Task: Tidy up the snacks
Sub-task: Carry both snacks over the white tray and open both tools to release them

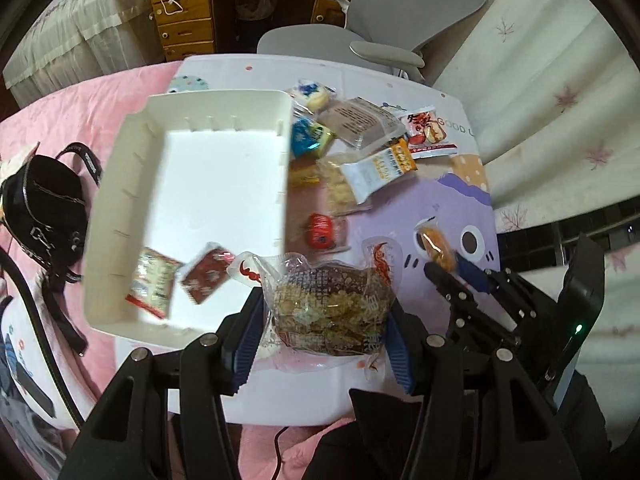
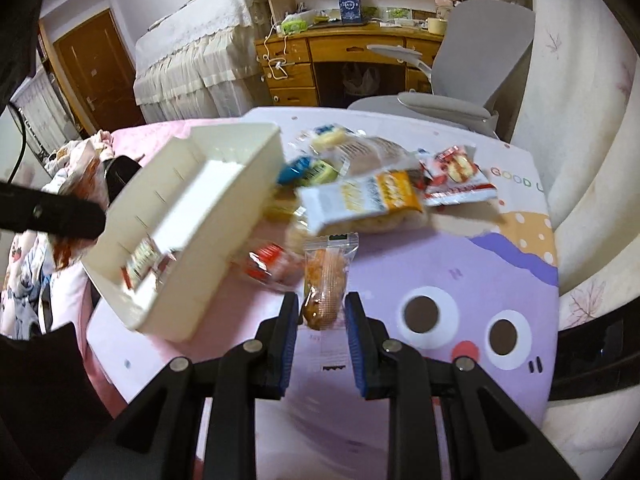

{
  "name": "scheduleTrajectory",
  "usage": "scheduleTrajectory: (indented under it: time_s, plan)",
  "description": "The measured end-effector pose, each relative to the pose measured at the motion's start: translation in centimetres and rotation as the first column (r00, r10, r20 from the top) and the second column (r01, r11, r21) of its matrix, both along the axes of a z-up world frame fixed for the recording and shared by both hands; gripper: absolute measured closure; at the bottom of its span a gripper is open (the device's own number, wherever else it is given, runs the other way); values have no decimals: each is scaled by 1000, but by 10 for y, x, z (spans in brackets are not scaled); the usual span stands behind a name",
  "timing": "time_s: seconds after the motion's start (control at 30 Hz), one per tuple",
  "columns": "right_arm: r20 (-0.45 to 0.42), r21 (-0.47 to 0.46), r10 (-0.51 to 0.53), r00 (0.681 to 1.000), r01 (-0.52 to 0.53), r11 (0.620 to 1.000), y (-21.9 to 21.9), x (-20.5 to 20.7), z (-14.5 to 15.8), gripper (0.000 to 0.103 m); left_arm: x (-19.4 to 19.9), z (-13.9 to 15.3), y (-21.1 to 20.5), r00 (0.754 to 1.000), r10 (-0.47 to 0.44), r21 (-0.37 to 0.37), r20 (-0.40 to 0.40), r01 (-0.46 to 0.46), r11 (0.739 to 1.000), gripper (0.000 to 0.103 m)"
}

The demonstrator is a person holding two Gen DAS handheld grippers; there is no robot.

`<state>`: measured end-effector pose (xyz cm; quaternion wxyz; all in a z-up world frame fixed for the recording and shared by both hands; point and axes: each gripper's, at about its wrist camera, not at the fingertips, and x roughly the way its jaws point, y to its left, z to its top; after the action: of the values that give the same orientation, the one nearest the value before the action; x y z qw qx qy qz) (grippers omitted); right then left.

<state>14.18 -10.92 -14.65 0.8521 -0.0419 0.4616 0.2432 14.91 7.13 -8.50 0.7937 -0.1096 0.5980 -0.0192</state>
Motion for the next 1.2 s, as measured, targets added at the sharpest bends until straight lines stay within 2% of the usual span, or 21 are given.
scheduleTrajectory:
  time_s: [0.43, 0.87, 0.9, 0.97, 1.0, 1.03, 1.07, 1.2]
  plan:
    - [96, 50, 52, 994, -57, 997, 101, -43, 43, 79, -37, 18, 109, 998, 10, 7, 59, -10, 1000, 49]
    - [130, 74, 88, 988, -99, 992, 173, -57, 42, 79, -47, 1, 171, 996, -26, 75, 87, 20, 997, 48]
    - [129, 74, 87, 988, -97, 993, 176, -58, 41, 79, -46, 1, 173, 995, -28, 79, 94, 21, 997, 48]
    - [121, 72, 83, 989, -92, 993, 179, -58, 40, 79, -42, 0, 179, 995, -17, 72, 98, 10, 997, 40]
    - [112, 69, 79, 991, -87, 994, 180, -57, 39, 73, -41, -1, 181, 995, -11, 59, 101, 5, 998, 36]
    - [106, 62, 68, 992, -75, 995, 180, -56, 38, 62, -39, -1, 184, 994, -9, 39, 105, 5, 999, 25]
    - [104, 58, 56, 993, -63, 996, 179, -56, 37, 58, -38, -1, 184, 994, -11, 25, 113, 8, 1000, 24]
    - [86, 52, 28, 996, -33, 998, 175, -57, 34, 55, -33, -2, 180, 990, -41, 15, 136, 39, 999, 24]
